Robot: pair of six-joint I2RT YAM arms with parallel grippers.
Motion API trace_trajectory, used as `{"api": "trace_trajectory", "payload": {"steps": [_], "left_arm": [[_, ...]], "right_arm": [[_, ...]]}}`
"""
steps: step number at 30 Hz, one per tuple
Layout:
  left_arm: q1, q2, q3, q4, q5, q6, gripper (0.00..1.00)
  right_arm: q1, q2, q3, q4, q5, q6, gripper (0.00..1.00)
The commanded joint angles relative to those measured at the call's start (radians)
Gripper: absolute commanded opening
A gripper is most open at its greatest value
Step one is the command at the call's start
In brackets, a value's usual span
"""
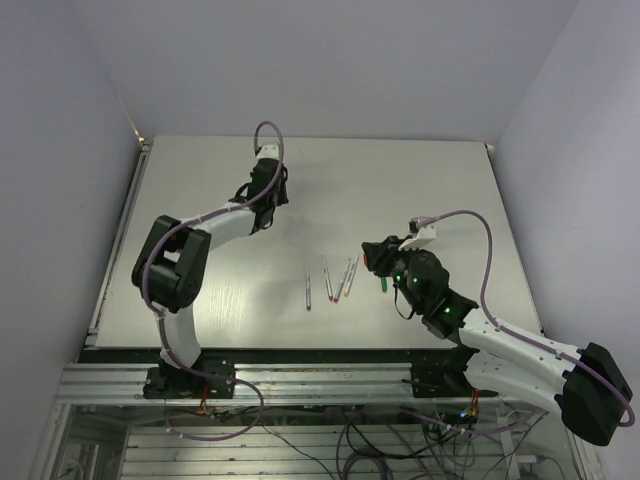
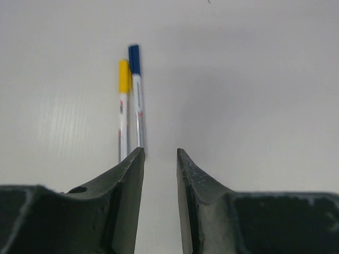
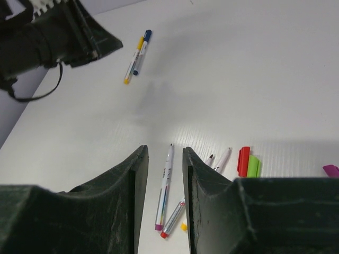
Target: Insert the pens into the pen caps
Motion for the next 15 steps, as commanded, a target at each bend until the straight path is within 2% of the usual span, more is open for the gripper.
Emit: {"api": "trace_trajectory", "payload": {"steps": [1,4,6,8,11,15], "left_arm": [[-0.053,-0.115,-0.171,0.072,0.020,-0.062,0.42],[-0.090,-0.198,-0.300,0.112,0.047,-0.086,0.48],[-0.114,-0.251,-0.368,0.109,0.059,-0.095,0.49],[-0.143,-0.301,-0.428,0.093,0.063,-0.099,0.50],[-0.191,-0.373,-0.485,0.064,0.071,-0.110,0.51],[-0.270,-0.453,-0.557,0.065,0.071,-0.137,0.60]], "right_arm": [[0.000,-0.008,-0.020,0.005,0.041,0.031,0.32],[-0.003,-0.005,-0.035,-0.001,0.101,0.060,0.39],[-0.014,0.002,-0.036,-0.018,0.149,0.088,0.54],[-0.038,0.016,-0.031,-0.048,0.180,0.122,0.64],[-0.101,0.056,-0.010,-0.099,0.155,0.144,0.67],[-0.175,0.091,-0.011,-0.124,0.122,0.181,0.63]]}}
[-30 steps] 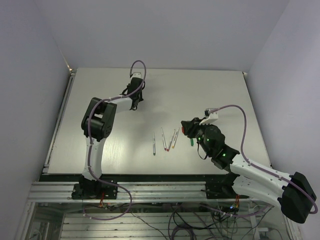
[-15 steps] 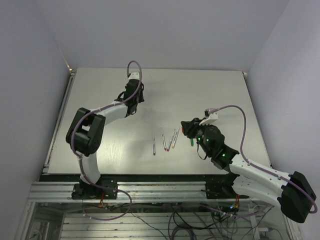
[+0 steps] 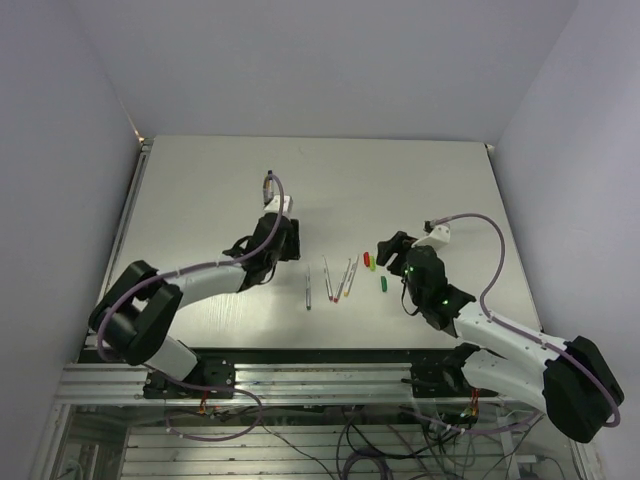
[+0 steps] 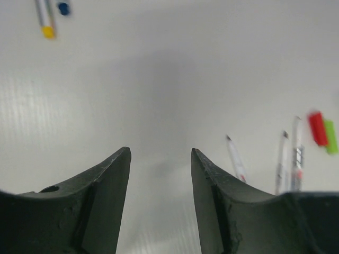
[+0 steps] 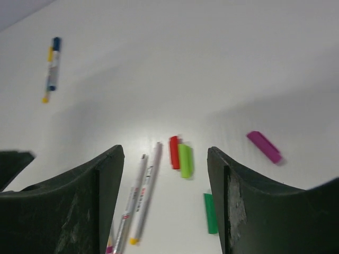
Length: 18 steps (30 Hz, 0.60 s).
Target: Insert the pens into the pen caps
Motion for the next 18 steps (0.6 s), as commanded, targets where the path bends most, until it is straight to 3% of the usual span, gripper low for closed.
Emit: {"api": "trace_trajectory", "payload": {"steps": [1,18], "left_arm": [[-0.078,-0.080,-0.055,0.013,0.021,-0.044,0.59],[-0.273,-0.034,-0.013,-0.185,-0.064,-0.131,0.61]], "right_arm": [[-0.060,0.024,0.010,-0.047,0.005,0.065,0.62],[-0.072,-0.002,-0.034,-0.097,0.020,0.103,0.50]]}}
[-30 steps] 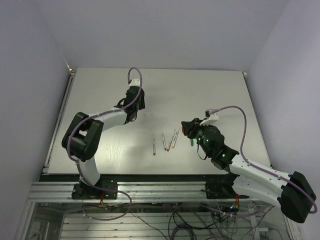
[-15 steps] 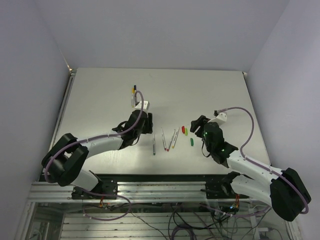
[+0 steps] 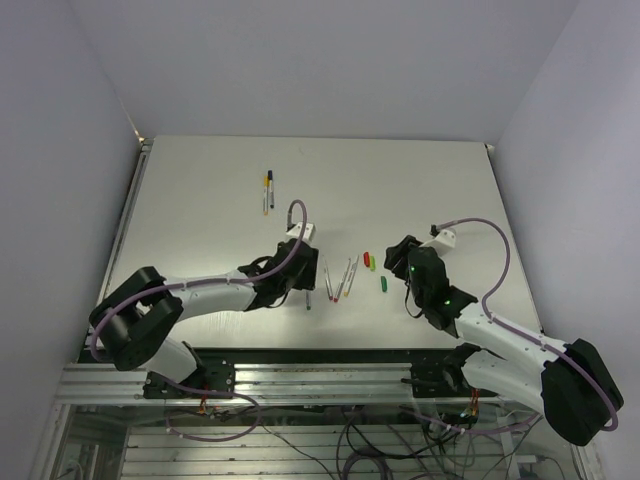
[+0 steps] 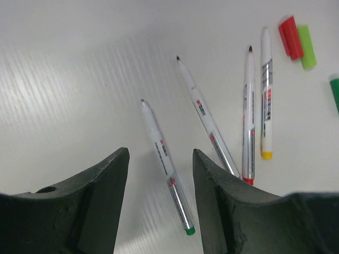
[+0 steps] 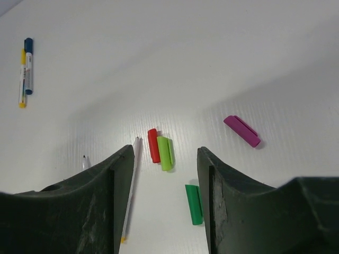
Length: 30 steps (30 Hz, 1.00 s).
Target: Insert the pens into the pen caps
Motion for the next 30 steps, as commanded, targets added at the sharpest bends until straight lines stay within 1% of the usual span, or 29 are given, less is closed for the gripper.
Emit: {"api": "trace_trajectory", "payload": {"steps": [1,5,15,19,23,27,30], "left_arm": [[-0.063,0.036,0.063,-0.110,-0.043,-0.042,0.61],[-0.111,0.080,0.104,-0.192,-0.107,-0.058,0.62],[-0.126,0.138,0.106,-0.228,-0.142,-0.088,0.61],[-0.126,0.162,0.115,-0.237,-0.108,-0.091,0.58],[-0.127,0.179,0.138,-0.283,-0.078,-0.080,0.53],[-0.127,0.222,0.164,-0.347,-0.075,-0.073,0.51],[-0.127,0.259,0.165,-0.360,-0.026,-0.076,0.50]], "right_arm": [[-0.005,-0.010,-0.021,-0.011,0.019,0.016,0.50],[-0.005,-0.005,-0.027,0.001,0.011,0.020,0.49],[-0.006,0.008,-0.038,0.028,-0.005,0.014,0.47],[-0.006,0.003,-0.047,0.036,-0.016,0.020,0.46],[-0.006,-0.002,-0.043,0.022,-0.024,0.027,0.46],[-0.006,-0.015,-0.056,0.035,-0.035,0.044,0.46],[-0.007,-0.023,-0.066,0.039,-0.038,0.053,0.45]]}}
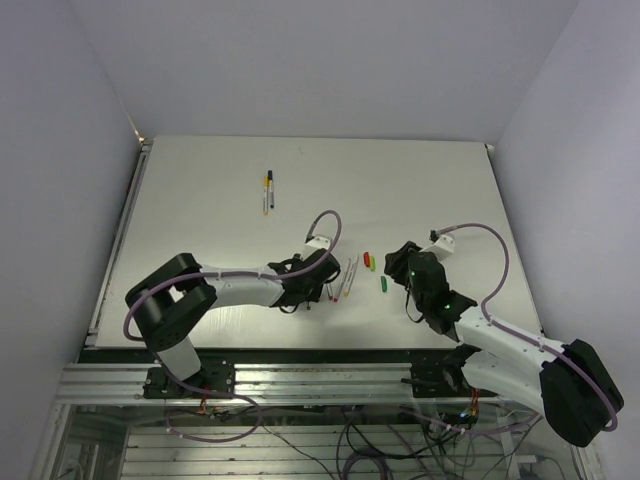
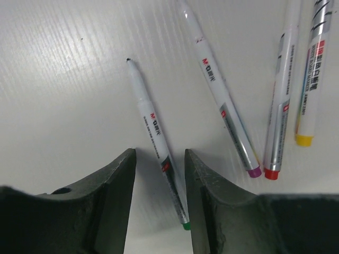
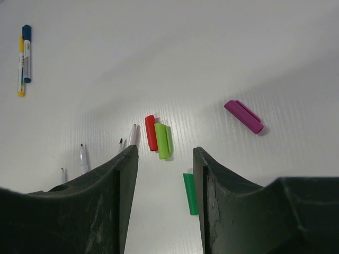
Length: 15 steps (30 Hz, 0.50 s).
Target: Insert the pens into the pen caps
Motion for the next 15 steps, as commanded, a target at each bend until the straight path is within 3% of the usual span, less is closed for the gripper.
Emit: {"api": "trace_trajectory", "payload": {"steps": [1,8,15], "left_arm": [[-0.003,0.076,0.003,-0.077,0.099,-0.002,0.49],[-0.004,0.107,-0.029,-0.083,0.179,-0.002,0.36],[-0.004,0.110,-0.076,-0.077,0.254,0.020,0.07]], "right_arm": [[-0.006,-0.021,-0.021,0.015,0.000,0.025,0.45],[-0.006,-0.038,-0.021,-0.004,-0.005,0.038,0.45],[-0.006,-0.050,-0.031,-0.011,0.002,0.049,0.45]]}}
